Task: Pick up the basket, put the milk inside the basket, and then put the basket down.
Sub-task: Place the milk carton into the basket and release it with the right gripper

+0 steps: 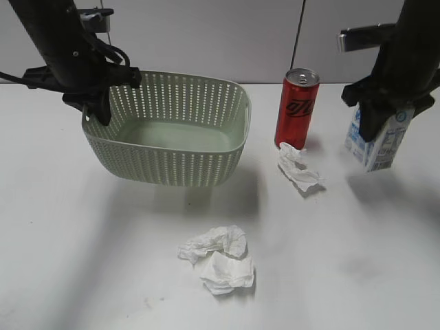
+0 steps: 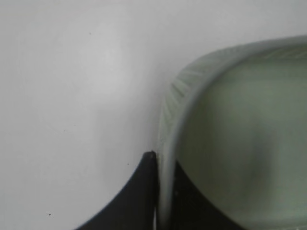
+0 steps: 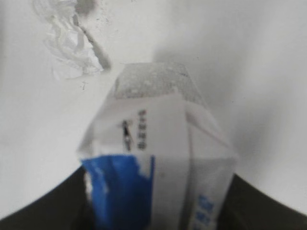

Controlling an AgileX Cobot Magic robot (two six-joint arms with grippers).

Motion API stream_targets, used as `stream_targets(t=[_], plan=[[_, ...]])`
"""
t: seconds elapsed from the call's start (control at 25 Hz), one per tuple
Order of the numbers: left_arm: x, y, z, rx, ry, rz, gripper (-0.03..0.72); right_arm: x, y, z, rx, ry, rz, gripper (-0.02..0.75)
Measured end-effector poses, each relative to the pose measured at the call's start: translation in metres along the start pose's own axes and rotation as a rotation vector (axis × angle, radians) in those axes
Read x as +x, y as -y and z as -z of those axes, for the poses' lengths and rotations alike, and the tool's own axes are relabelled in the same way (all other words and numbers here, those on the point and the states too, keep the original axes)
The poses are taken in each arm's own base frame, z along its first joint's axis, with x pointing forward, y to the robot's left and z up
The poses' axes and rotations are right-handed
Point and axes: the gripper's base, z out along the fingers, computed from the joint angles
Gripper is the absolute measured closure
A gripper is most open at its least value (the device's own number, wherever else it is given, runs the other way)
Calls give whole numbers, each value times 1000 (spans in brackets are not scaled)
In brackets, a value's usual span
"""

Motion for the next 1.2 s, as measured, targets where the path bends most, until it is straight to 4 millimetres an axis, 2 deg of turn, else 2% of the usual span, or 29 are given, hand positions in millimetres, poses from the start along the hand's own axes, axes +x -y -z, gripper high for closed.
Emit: stream_targets(t=[0.16, 0.28, 0.4, 0.56, 0.64, 0.76, 0.88, 0.96, 1.04, 1.2], plan=[[-1, 0, 0, 2, 7, -2, 688, 13, -7, 53, -42, 132, -2, 415], [-1, 0, 0, 4, 12, -2, 688, 17, -24, 84, -50, 220, 49, 415], [-1, 0, 0, 3, 13, -3, 688, 15, -50, 107, -68, 294, 127, 415], [-1, 0, 0, 3, 14, -3, 688, 8, -88, 124, -107, 357, 222, 415], [-1, 0, 0, 5, 13, -2, 688, 1, -109, 125, -129, 371, 261, 415], [-1, 0, 0, 5, 13, -2, 688, -12, -144, 114, -155, 364, 314, 415], [-1, 1, 0, 7, 14, -1, 688, -24, -180, 94, -179, 341, 365, 415], [-1, 1, 0, 9, 13, 0, 688, -32, -196, 80, -186, 328, 388, 416], [-2, 1, 0, 10, 17, -6, 688, -39, -207, 62, -192, 300, 391, 416], [-2, 1, 0, 13, 22, -11, 688, -50, -215, 24, -176, 233, 388, 416]])
